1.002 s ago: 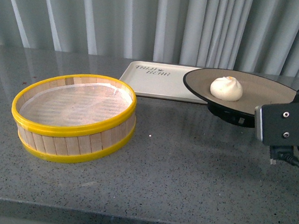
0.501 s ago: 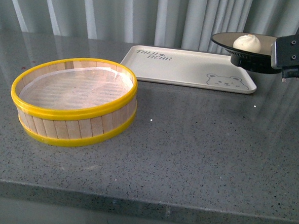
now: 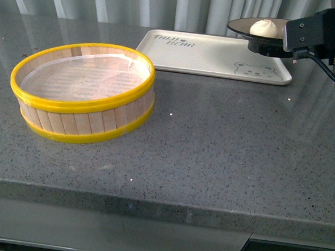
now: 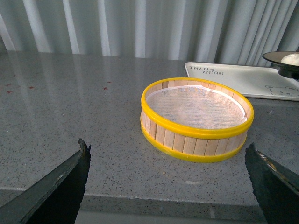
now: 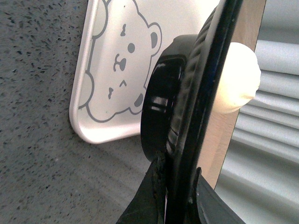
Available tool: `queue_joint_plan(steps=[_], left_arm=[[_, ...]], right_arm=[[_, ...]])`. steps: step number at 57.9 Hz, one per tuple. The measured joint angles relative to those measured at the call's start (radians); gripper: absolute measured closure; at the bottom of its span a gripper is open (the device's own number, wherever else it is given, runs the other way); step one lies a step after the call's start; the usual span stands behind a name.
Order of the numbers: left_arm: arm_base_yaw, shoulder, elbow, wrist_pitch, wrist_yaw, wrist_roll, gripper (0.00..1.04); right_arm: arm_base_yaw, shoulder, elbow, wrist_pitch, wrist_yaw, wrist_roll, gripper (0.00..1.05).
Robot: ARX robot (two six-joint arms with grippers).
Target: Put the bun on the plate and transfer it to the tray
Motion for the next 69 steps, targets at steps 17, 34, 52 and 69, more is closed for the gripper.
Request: queue_joint_plan(steps=[17, 34, 52, 69], left_arm=[[0.0, 0.0, 0.0, 0.0, 0.0, 0.0, 0.07], [0.0, 0.0, 0.0, 0.0, 0.0, 0.0, 0.07], [0.0, 0.0, 0.0, 0.0, 0.0, 0.0, 0.07], [0.0, 0.0, 0.0, 0.0, 0.0, 0.0, 0.07]], right_arm=[[0.049, 0.154, 0.238, -0.087, 0.014, -0.006, 1.02], [0.108, 0.222, 0.329, -0.107, 0.027, 0.009, 1.02], [0.13, 0.239, 0.276, -0.066, 0.04, 0.019, 1.02], [0.133, 0.21, 0.203, -0.037, 0.071, 0.032, 0.94]])
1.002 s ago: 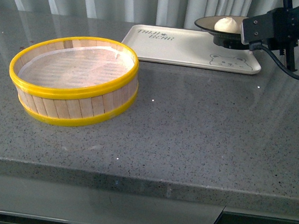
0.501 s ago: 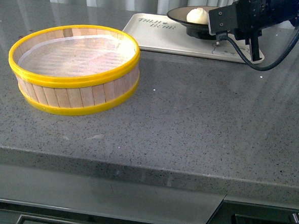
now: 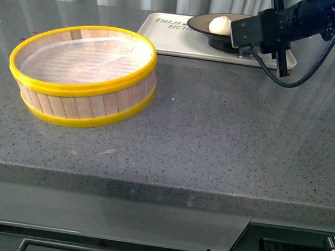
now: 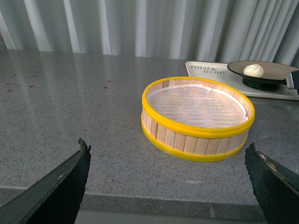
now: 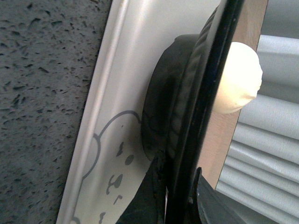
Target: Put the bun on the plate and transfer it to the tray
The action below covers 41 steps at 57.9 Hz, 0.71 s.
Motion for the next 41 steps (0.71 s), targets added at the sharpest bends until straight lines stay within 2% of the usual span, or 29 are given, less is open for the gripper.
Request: queue_joint_plan(steps=[5, 9, 24, 26, 35, 41], left_arm=[[0.0, 0.0, 0.0, 0.0, 0.0, 0.0, 0.07], [0.0, 0.0, 0.0, 0.0, 0.0, 0.0, 0.07], [0.0, 0.0, 0.0, 0.0, 0.0, 0.0, 0.07], [0.0, 0.0, 0.0, 0.0, 0.0, 0.0, 0.07], [0.0, 0.0, 0.0, 0.0, 0.0, 0.0, 0.07], [0.0, 0.0, 0.0, 0.0, 0.0, 0.0, 0.07]], right_arm=[[0.002, -0.014, -0.035, 0.012, 0.001, 0.008, 0.81], [0.006, -0.032, -0.072, 0.024, 0.002, 0.019, 0.67], [0.039, -0.204, -0.296, 0.132, 0.005, 0.135, 0.09], [0.042, -0.225, -0.327, 0.143, 0.004, 0.148, 0.06], [0.064, -0.333, -0.484, 0.225, 0.007, 0.233, 0.08], [0.085, -0.465, -0.631, 0.314, 0.074, 0.436, 0.08]])
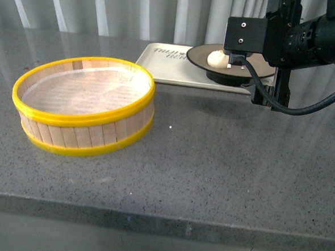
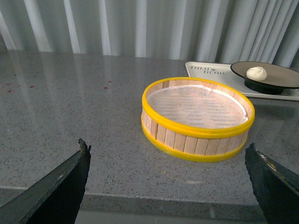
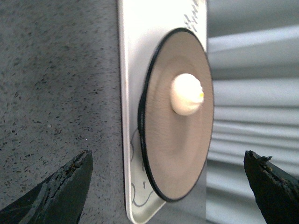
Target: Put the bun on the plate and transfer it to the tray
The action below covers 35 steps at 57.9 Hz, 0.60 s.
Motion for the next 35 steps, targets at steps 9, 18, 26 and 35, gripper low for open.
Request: queue_joint_plan(steps=[9, 18, 26, 35], left_arm=[[0.0, 0.0, 0.0, 0.0, 0.0, 0.0, 0.07], [0.0, 0.0, 0.0, 0.0, 0.0, 0.0, 0.07], [0.0, 0.0, 0.0, 0.0, -0.002, 0.0, 0.07], [0.0, 0.0, 0.0, 0.0, 0.0, 0.0, 0.07]], right_arm=[[0.008, -0.134, -0.089, 0.055, 0.066, 0.338, 0.08], [0.012, -0.151, -0.197, 0.312, 0.261, 0.657, 0.21], [-0.02, -0.278, -0.507, 0.632, 0.312, 1.158, 0.51], [-0.062, -0.431, -0.716, 0.706, 0.285, 1.277, 0.81]])
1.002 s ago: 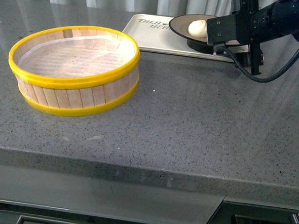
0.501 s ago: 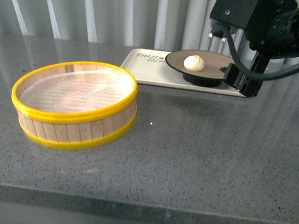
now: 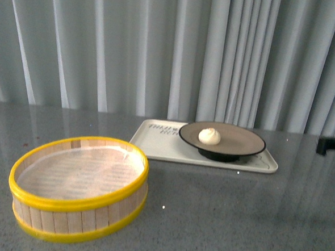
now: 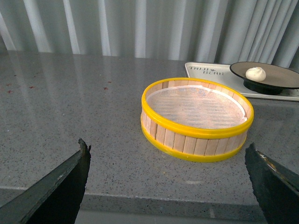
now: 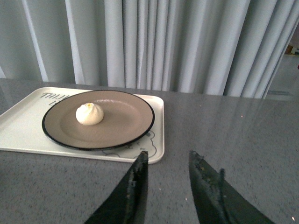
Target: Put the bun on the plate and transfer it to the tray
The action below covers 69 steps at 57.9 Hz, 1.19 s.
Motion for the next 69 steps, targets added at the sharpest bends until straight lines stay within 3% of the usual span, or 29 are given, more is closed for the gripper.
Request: queue_joint_plan(steps=[8, 20, 23, 36, 69], left_arm=[[0.0, 0.0, 0.0, 0.0, 0.0, 0.0, 0.07], [0.0, 0.0, 0.0, 0.0, 0.0, 0.0, 0.07], [0.0, 0.0, 0.0, 0.0, 0.0, 0.0, 0.07], [0.0, 0.0, 0.0, 0.0, 0.0, 0.0, 0.07], [0.0, 0.0, 0.0, 0.0, 0.0, 0.0, 0.07]], right_arm=[[-0.014, -0.085, -0.133, 0.024, -0.03, 0.017, 1.04], [-0.053, -0.286, -0.331, 0.024, -0.06, 0.025, 1.03], [-0.092, -0.341, -0.372, 0.008, -0.12, 0.026, 1.03], [-0.115, -0.456, -0.49, 0.009, -0.12, 0.027, 1.03], [-0.115, -0.897, -0.571, -0.347, -0.123, 0.028, 1.03]])
